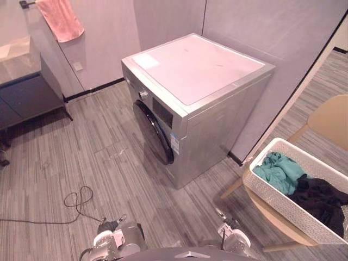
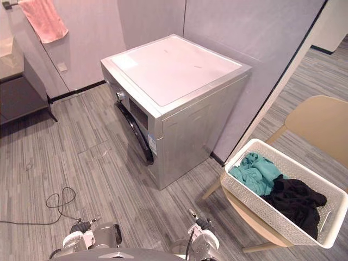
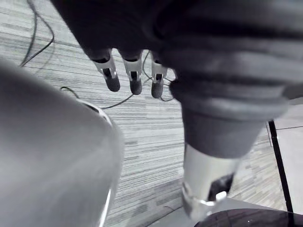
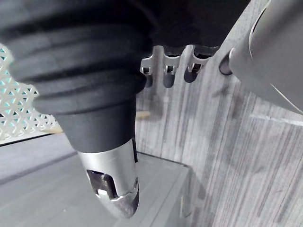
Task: Pick up the laundry basket with both hands and put the clothes into the washing machine.
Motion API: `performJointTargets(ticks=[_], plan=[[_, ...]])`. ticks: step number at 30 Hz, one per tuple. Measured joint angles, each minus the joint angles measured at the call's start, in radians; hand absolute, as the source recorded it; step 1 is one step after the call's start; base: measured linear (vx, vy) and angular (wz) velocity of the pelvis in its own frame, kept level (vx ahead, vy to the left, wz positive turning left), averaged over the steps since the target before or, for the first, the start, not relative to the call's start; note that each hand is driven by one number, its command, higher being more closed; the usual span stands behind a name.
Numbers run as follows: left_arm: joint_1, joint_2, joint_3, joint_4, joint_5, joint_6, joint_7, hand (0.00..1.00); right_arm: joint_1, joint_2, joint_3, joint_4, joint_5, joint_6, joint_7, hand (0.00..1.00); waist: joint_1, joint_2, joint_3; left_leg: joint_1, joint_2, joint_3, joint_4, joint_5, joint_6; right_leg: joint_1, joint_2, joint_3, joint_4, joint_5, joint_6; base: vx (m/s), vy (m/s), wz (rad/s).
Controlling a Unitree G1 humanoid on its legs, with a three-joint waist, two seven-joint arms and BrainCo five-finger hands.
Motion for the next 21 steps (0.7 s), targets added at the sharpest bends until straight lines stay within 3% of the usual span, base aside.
performJointTargets(ticks=[1, 3, 4, 6, 7, 8, 9, 10, 11, 14, 15, 16, 17, 18, 19, 20, 21], plan=[[-0.002, 0.001, 0.000, -0.004, 0.000, -0.001, 0.002, 0.00, 0.008, -0.001, 0.013, -0.004, 0.000, 0.000, 0.000, 0.00, -0.001, -0.007, -0.002, 0.005, 0.029, 0.003, -0.087, -0.048, 0.023, -0.005, -0.011, 0.013, -0.012, 0.010, 0.014, 0.18, 0.244, -0.41], [0.001, 0.005, -0.001, -0.023, -0.004, -0.006, 0.009, 0.00, 0.017, -0.002, 0.013, -0.003, -0.015, 0.000, -0.001, 0.00, 0.008, -0.031, -0.007, 0.034, 0.053, -0.006, -0.278, -0.052, 0.033, -0.020, -0.053, 0.045, -0.028, 0.023, 0.039, 0.20, 0.340, -0.37], [0.007, 0.005, -0.006, -0.022, -0.012, -0.011, 0.021, 0.00, 0.024, -0.007, 0.010, 0.001, -0.039, 0.001, -0.001, 0.00, 0.005, -0.042, -0.012, 0.048, 0.057, -0.043, -0.402, -0.033, 0.044, -0.019, -0.092, 0.054, -0.044, 0.028, 0.048, 0.25, 0.480, -0.20], [0.006, 0.003, -0.041, -0.016, -0.019, -0.017, 0.027, 0.00, 0.036, -0.019, -0.003, 0.018, -0.040, 0.001, 0.000, 0.00, 0.001, -0.041, -0.023, 0.072, 0.050, -0.095, -0.551, 0.077, 0.088, -0.013, -0.142, 0.070, -0.065, 0.044, 0.079, 0.27, 0.562, -0.08], [-0.007, 0.012, -0.072, 0.021, -0.020, -0.022, 0.028, 0.00, 0.021, -0.038, -0.041, 0.087, -0.052, 0.005, 0.002, 0.00, -0.012, -0.038, -0.039, 0.077, 0.012, -0.110, -0.559, 0.045, -0.011, -0.013, -0.191, 0.085, -0.066, 0.062, 0.100, 0.25, 0.616, 0.32], [-0.030, 0.046, -0.088, 0.046, -0.021, -0.022, 0.030, 0.00, -0.001, -0.026, -0.067, 0.163, -0.067, 0.016, 0.002, 0.00, -0.032, -0.065, -0.042, 0.032, -0.036, -0.117, -0.508, 0.005, -0.013, -0.017, -0.206, 0.128, -0.062, 0.063, 0.114, 0.23, 0.546, 0.48], [-0.032, 0.059, -0.097, 0.047, -0.021, -0.023, 0.033, 0.00, -0.010, -0.023, -0.080, 0.166, -0.075, 0.020, 0.002, 0.00, -0.037, -0.061, -0.040, 0.020, -0.038, -0.133, -0.484, -0.010, -0.021, -0.014, -0.160, 0.154, -0.064, 0.057, 0.146, 0.20, 0.395, 0.30], [-0.029, 0.078, -0.102, 0.059, -0.021, -0.024, 0.033, 0.00, -0.018, -0.022, -0.102, 0.195, -0.076, 0.029, 0.003, 0.00, -0.023, -0.083, -0.055, 0.012, -0.043, -0.138, -0.434, -0.049, -0.039, -0.005, -0.155, 0.115, -0.084, 0.142, 0.155, 0.21, 0.303, 0.03], [-0.018, 0.092, -0.112, 0.078, -0.025, -0.026, 0.032, 0.00, -0.028, -0.019, -0.108, 0.209, -0.076, 0.030, 0.003, 0.00, -0.023, -0.068, -0.055, 0.007, -0.052, -0.136, -0.417, -0.070, -0.029, 0.006, -0.161, 0.132, -0.106, 0.201, 0.155, 0.20, 0.330, -0.07], [-0.031, 0.108, -0.183, 0.098, -0.016, -0.023, 0.019, 0.00, -0.042, -0.018, -0.111, 0.214, -0.077, 0.031, 0.002, 0.00, -0.029, -0.071, -0.071, 0.017, -0.096, -0.107, -0.426, -0.096, -0.003, -0.018, -0.194, 0.162, -0.108, 0.371, 0.151, 0.13, 0.356, 0.01], [-0.029, 0.103, -0.210, 0.101, -0.006, -0.022, 0.017, 0.00, -0.063, -0.029, -0.109, 0.211, -0.077, 0.031, 0.002, 0.00, -0.029, -0.064, -0.076, 0.024, -0.120, -0.088, -0.443, -0.096, -0.003, -0.046, -0.212, 0.170, -0.101, 0.473, 0.116, 0.09, 0.383, -0.19], [-0.031, 0.101, -0.237, 0.106, 0.007, -0.021, 0.016, 0.00, -0.069, -0.038, -0.092, 0.195, -0.078, 0.035, 0.000, 0.00, -0.026, -0.058, -0.074, 0.049, -0.144, -0.064, -0.478, -0.093, 0.002, -0.086, -0.230, 0.163, -0.084, 0.586, 0.049, 0.09, 0.372, -0.26], [-0.030, 0.101, -0.252, 0.110, 0.012, -0.020, 0.015, 0.00, -0.074, -0.042, -0.082, 0.189, -0.079, 0.034, -0.002, 0.00, -0.025, -0.051, -0.070, 0.067, -0.149, -0.050, -0.498, -0.091, 0.007, -0.107, -0.233, 0.155, -0.078, 0.655, -0.002, 0.10, 0.314, -0.43], [-0.029, 0.096, -0.266, 0.118, 0.023, -0.020, 0.015, 0.00, -0.077, -0.051, -0.040, 0.157, -0.079, 0.036, -0.003, 0.00, -0.029, -0.024, -0.057, 0.101, -0.144, -0.033, -0.537, -0.087, 0.039, -0.152, -0.216, 0.148, -0.010, 0.656, -0.062, 0.09, 0.249, -0.40], [-0.026, 0.102, -0.265, 0.120, 0.023, -0.019, 0.019, 0.00, -0.073, -0.040, 0.022, 0.113, -0.078, 0.043, -0.001, 0.00, -0.033, -0.026, -0.056, 0.128, -0.143, -0.024, -0.574, -0.071, 0.068, -0.202, -0.173, 0.126, 0.100, 0.484, -0.086, 0.09, 0.240, -0.39], [-0.023, 0.104, -0.265, 0.118, 0.024, -0.019, 0.020, 0.00, -0.069, -0.025, 0.089, 0.069, -0.078, 0.044, 0.000, 0.00, -0.033, -0.029, -0.056, 0.149, -0.143, -0.013, -0.606, -0.059, 0.084, -0.232, -0.117, 0.125, 0.171, 0.365, -0.046, 0.04, 0.150, -0.23], [-0.023, 0.103, -0.266, 0.118, 0.024, -0.018, 0.019, 0.00, -0.065, -0.014, 0.127, 0.032, -0.078, 0.044, 0.002, 0.00, -0.033, -0.030, -0.055, 0.161, -0.143, -0.005, -0.627, -0.050, 0.091, -0.249, -0.076, 0.120, 0.207, 0.306, -0.031, 0.00, 0.080, -0.22]])
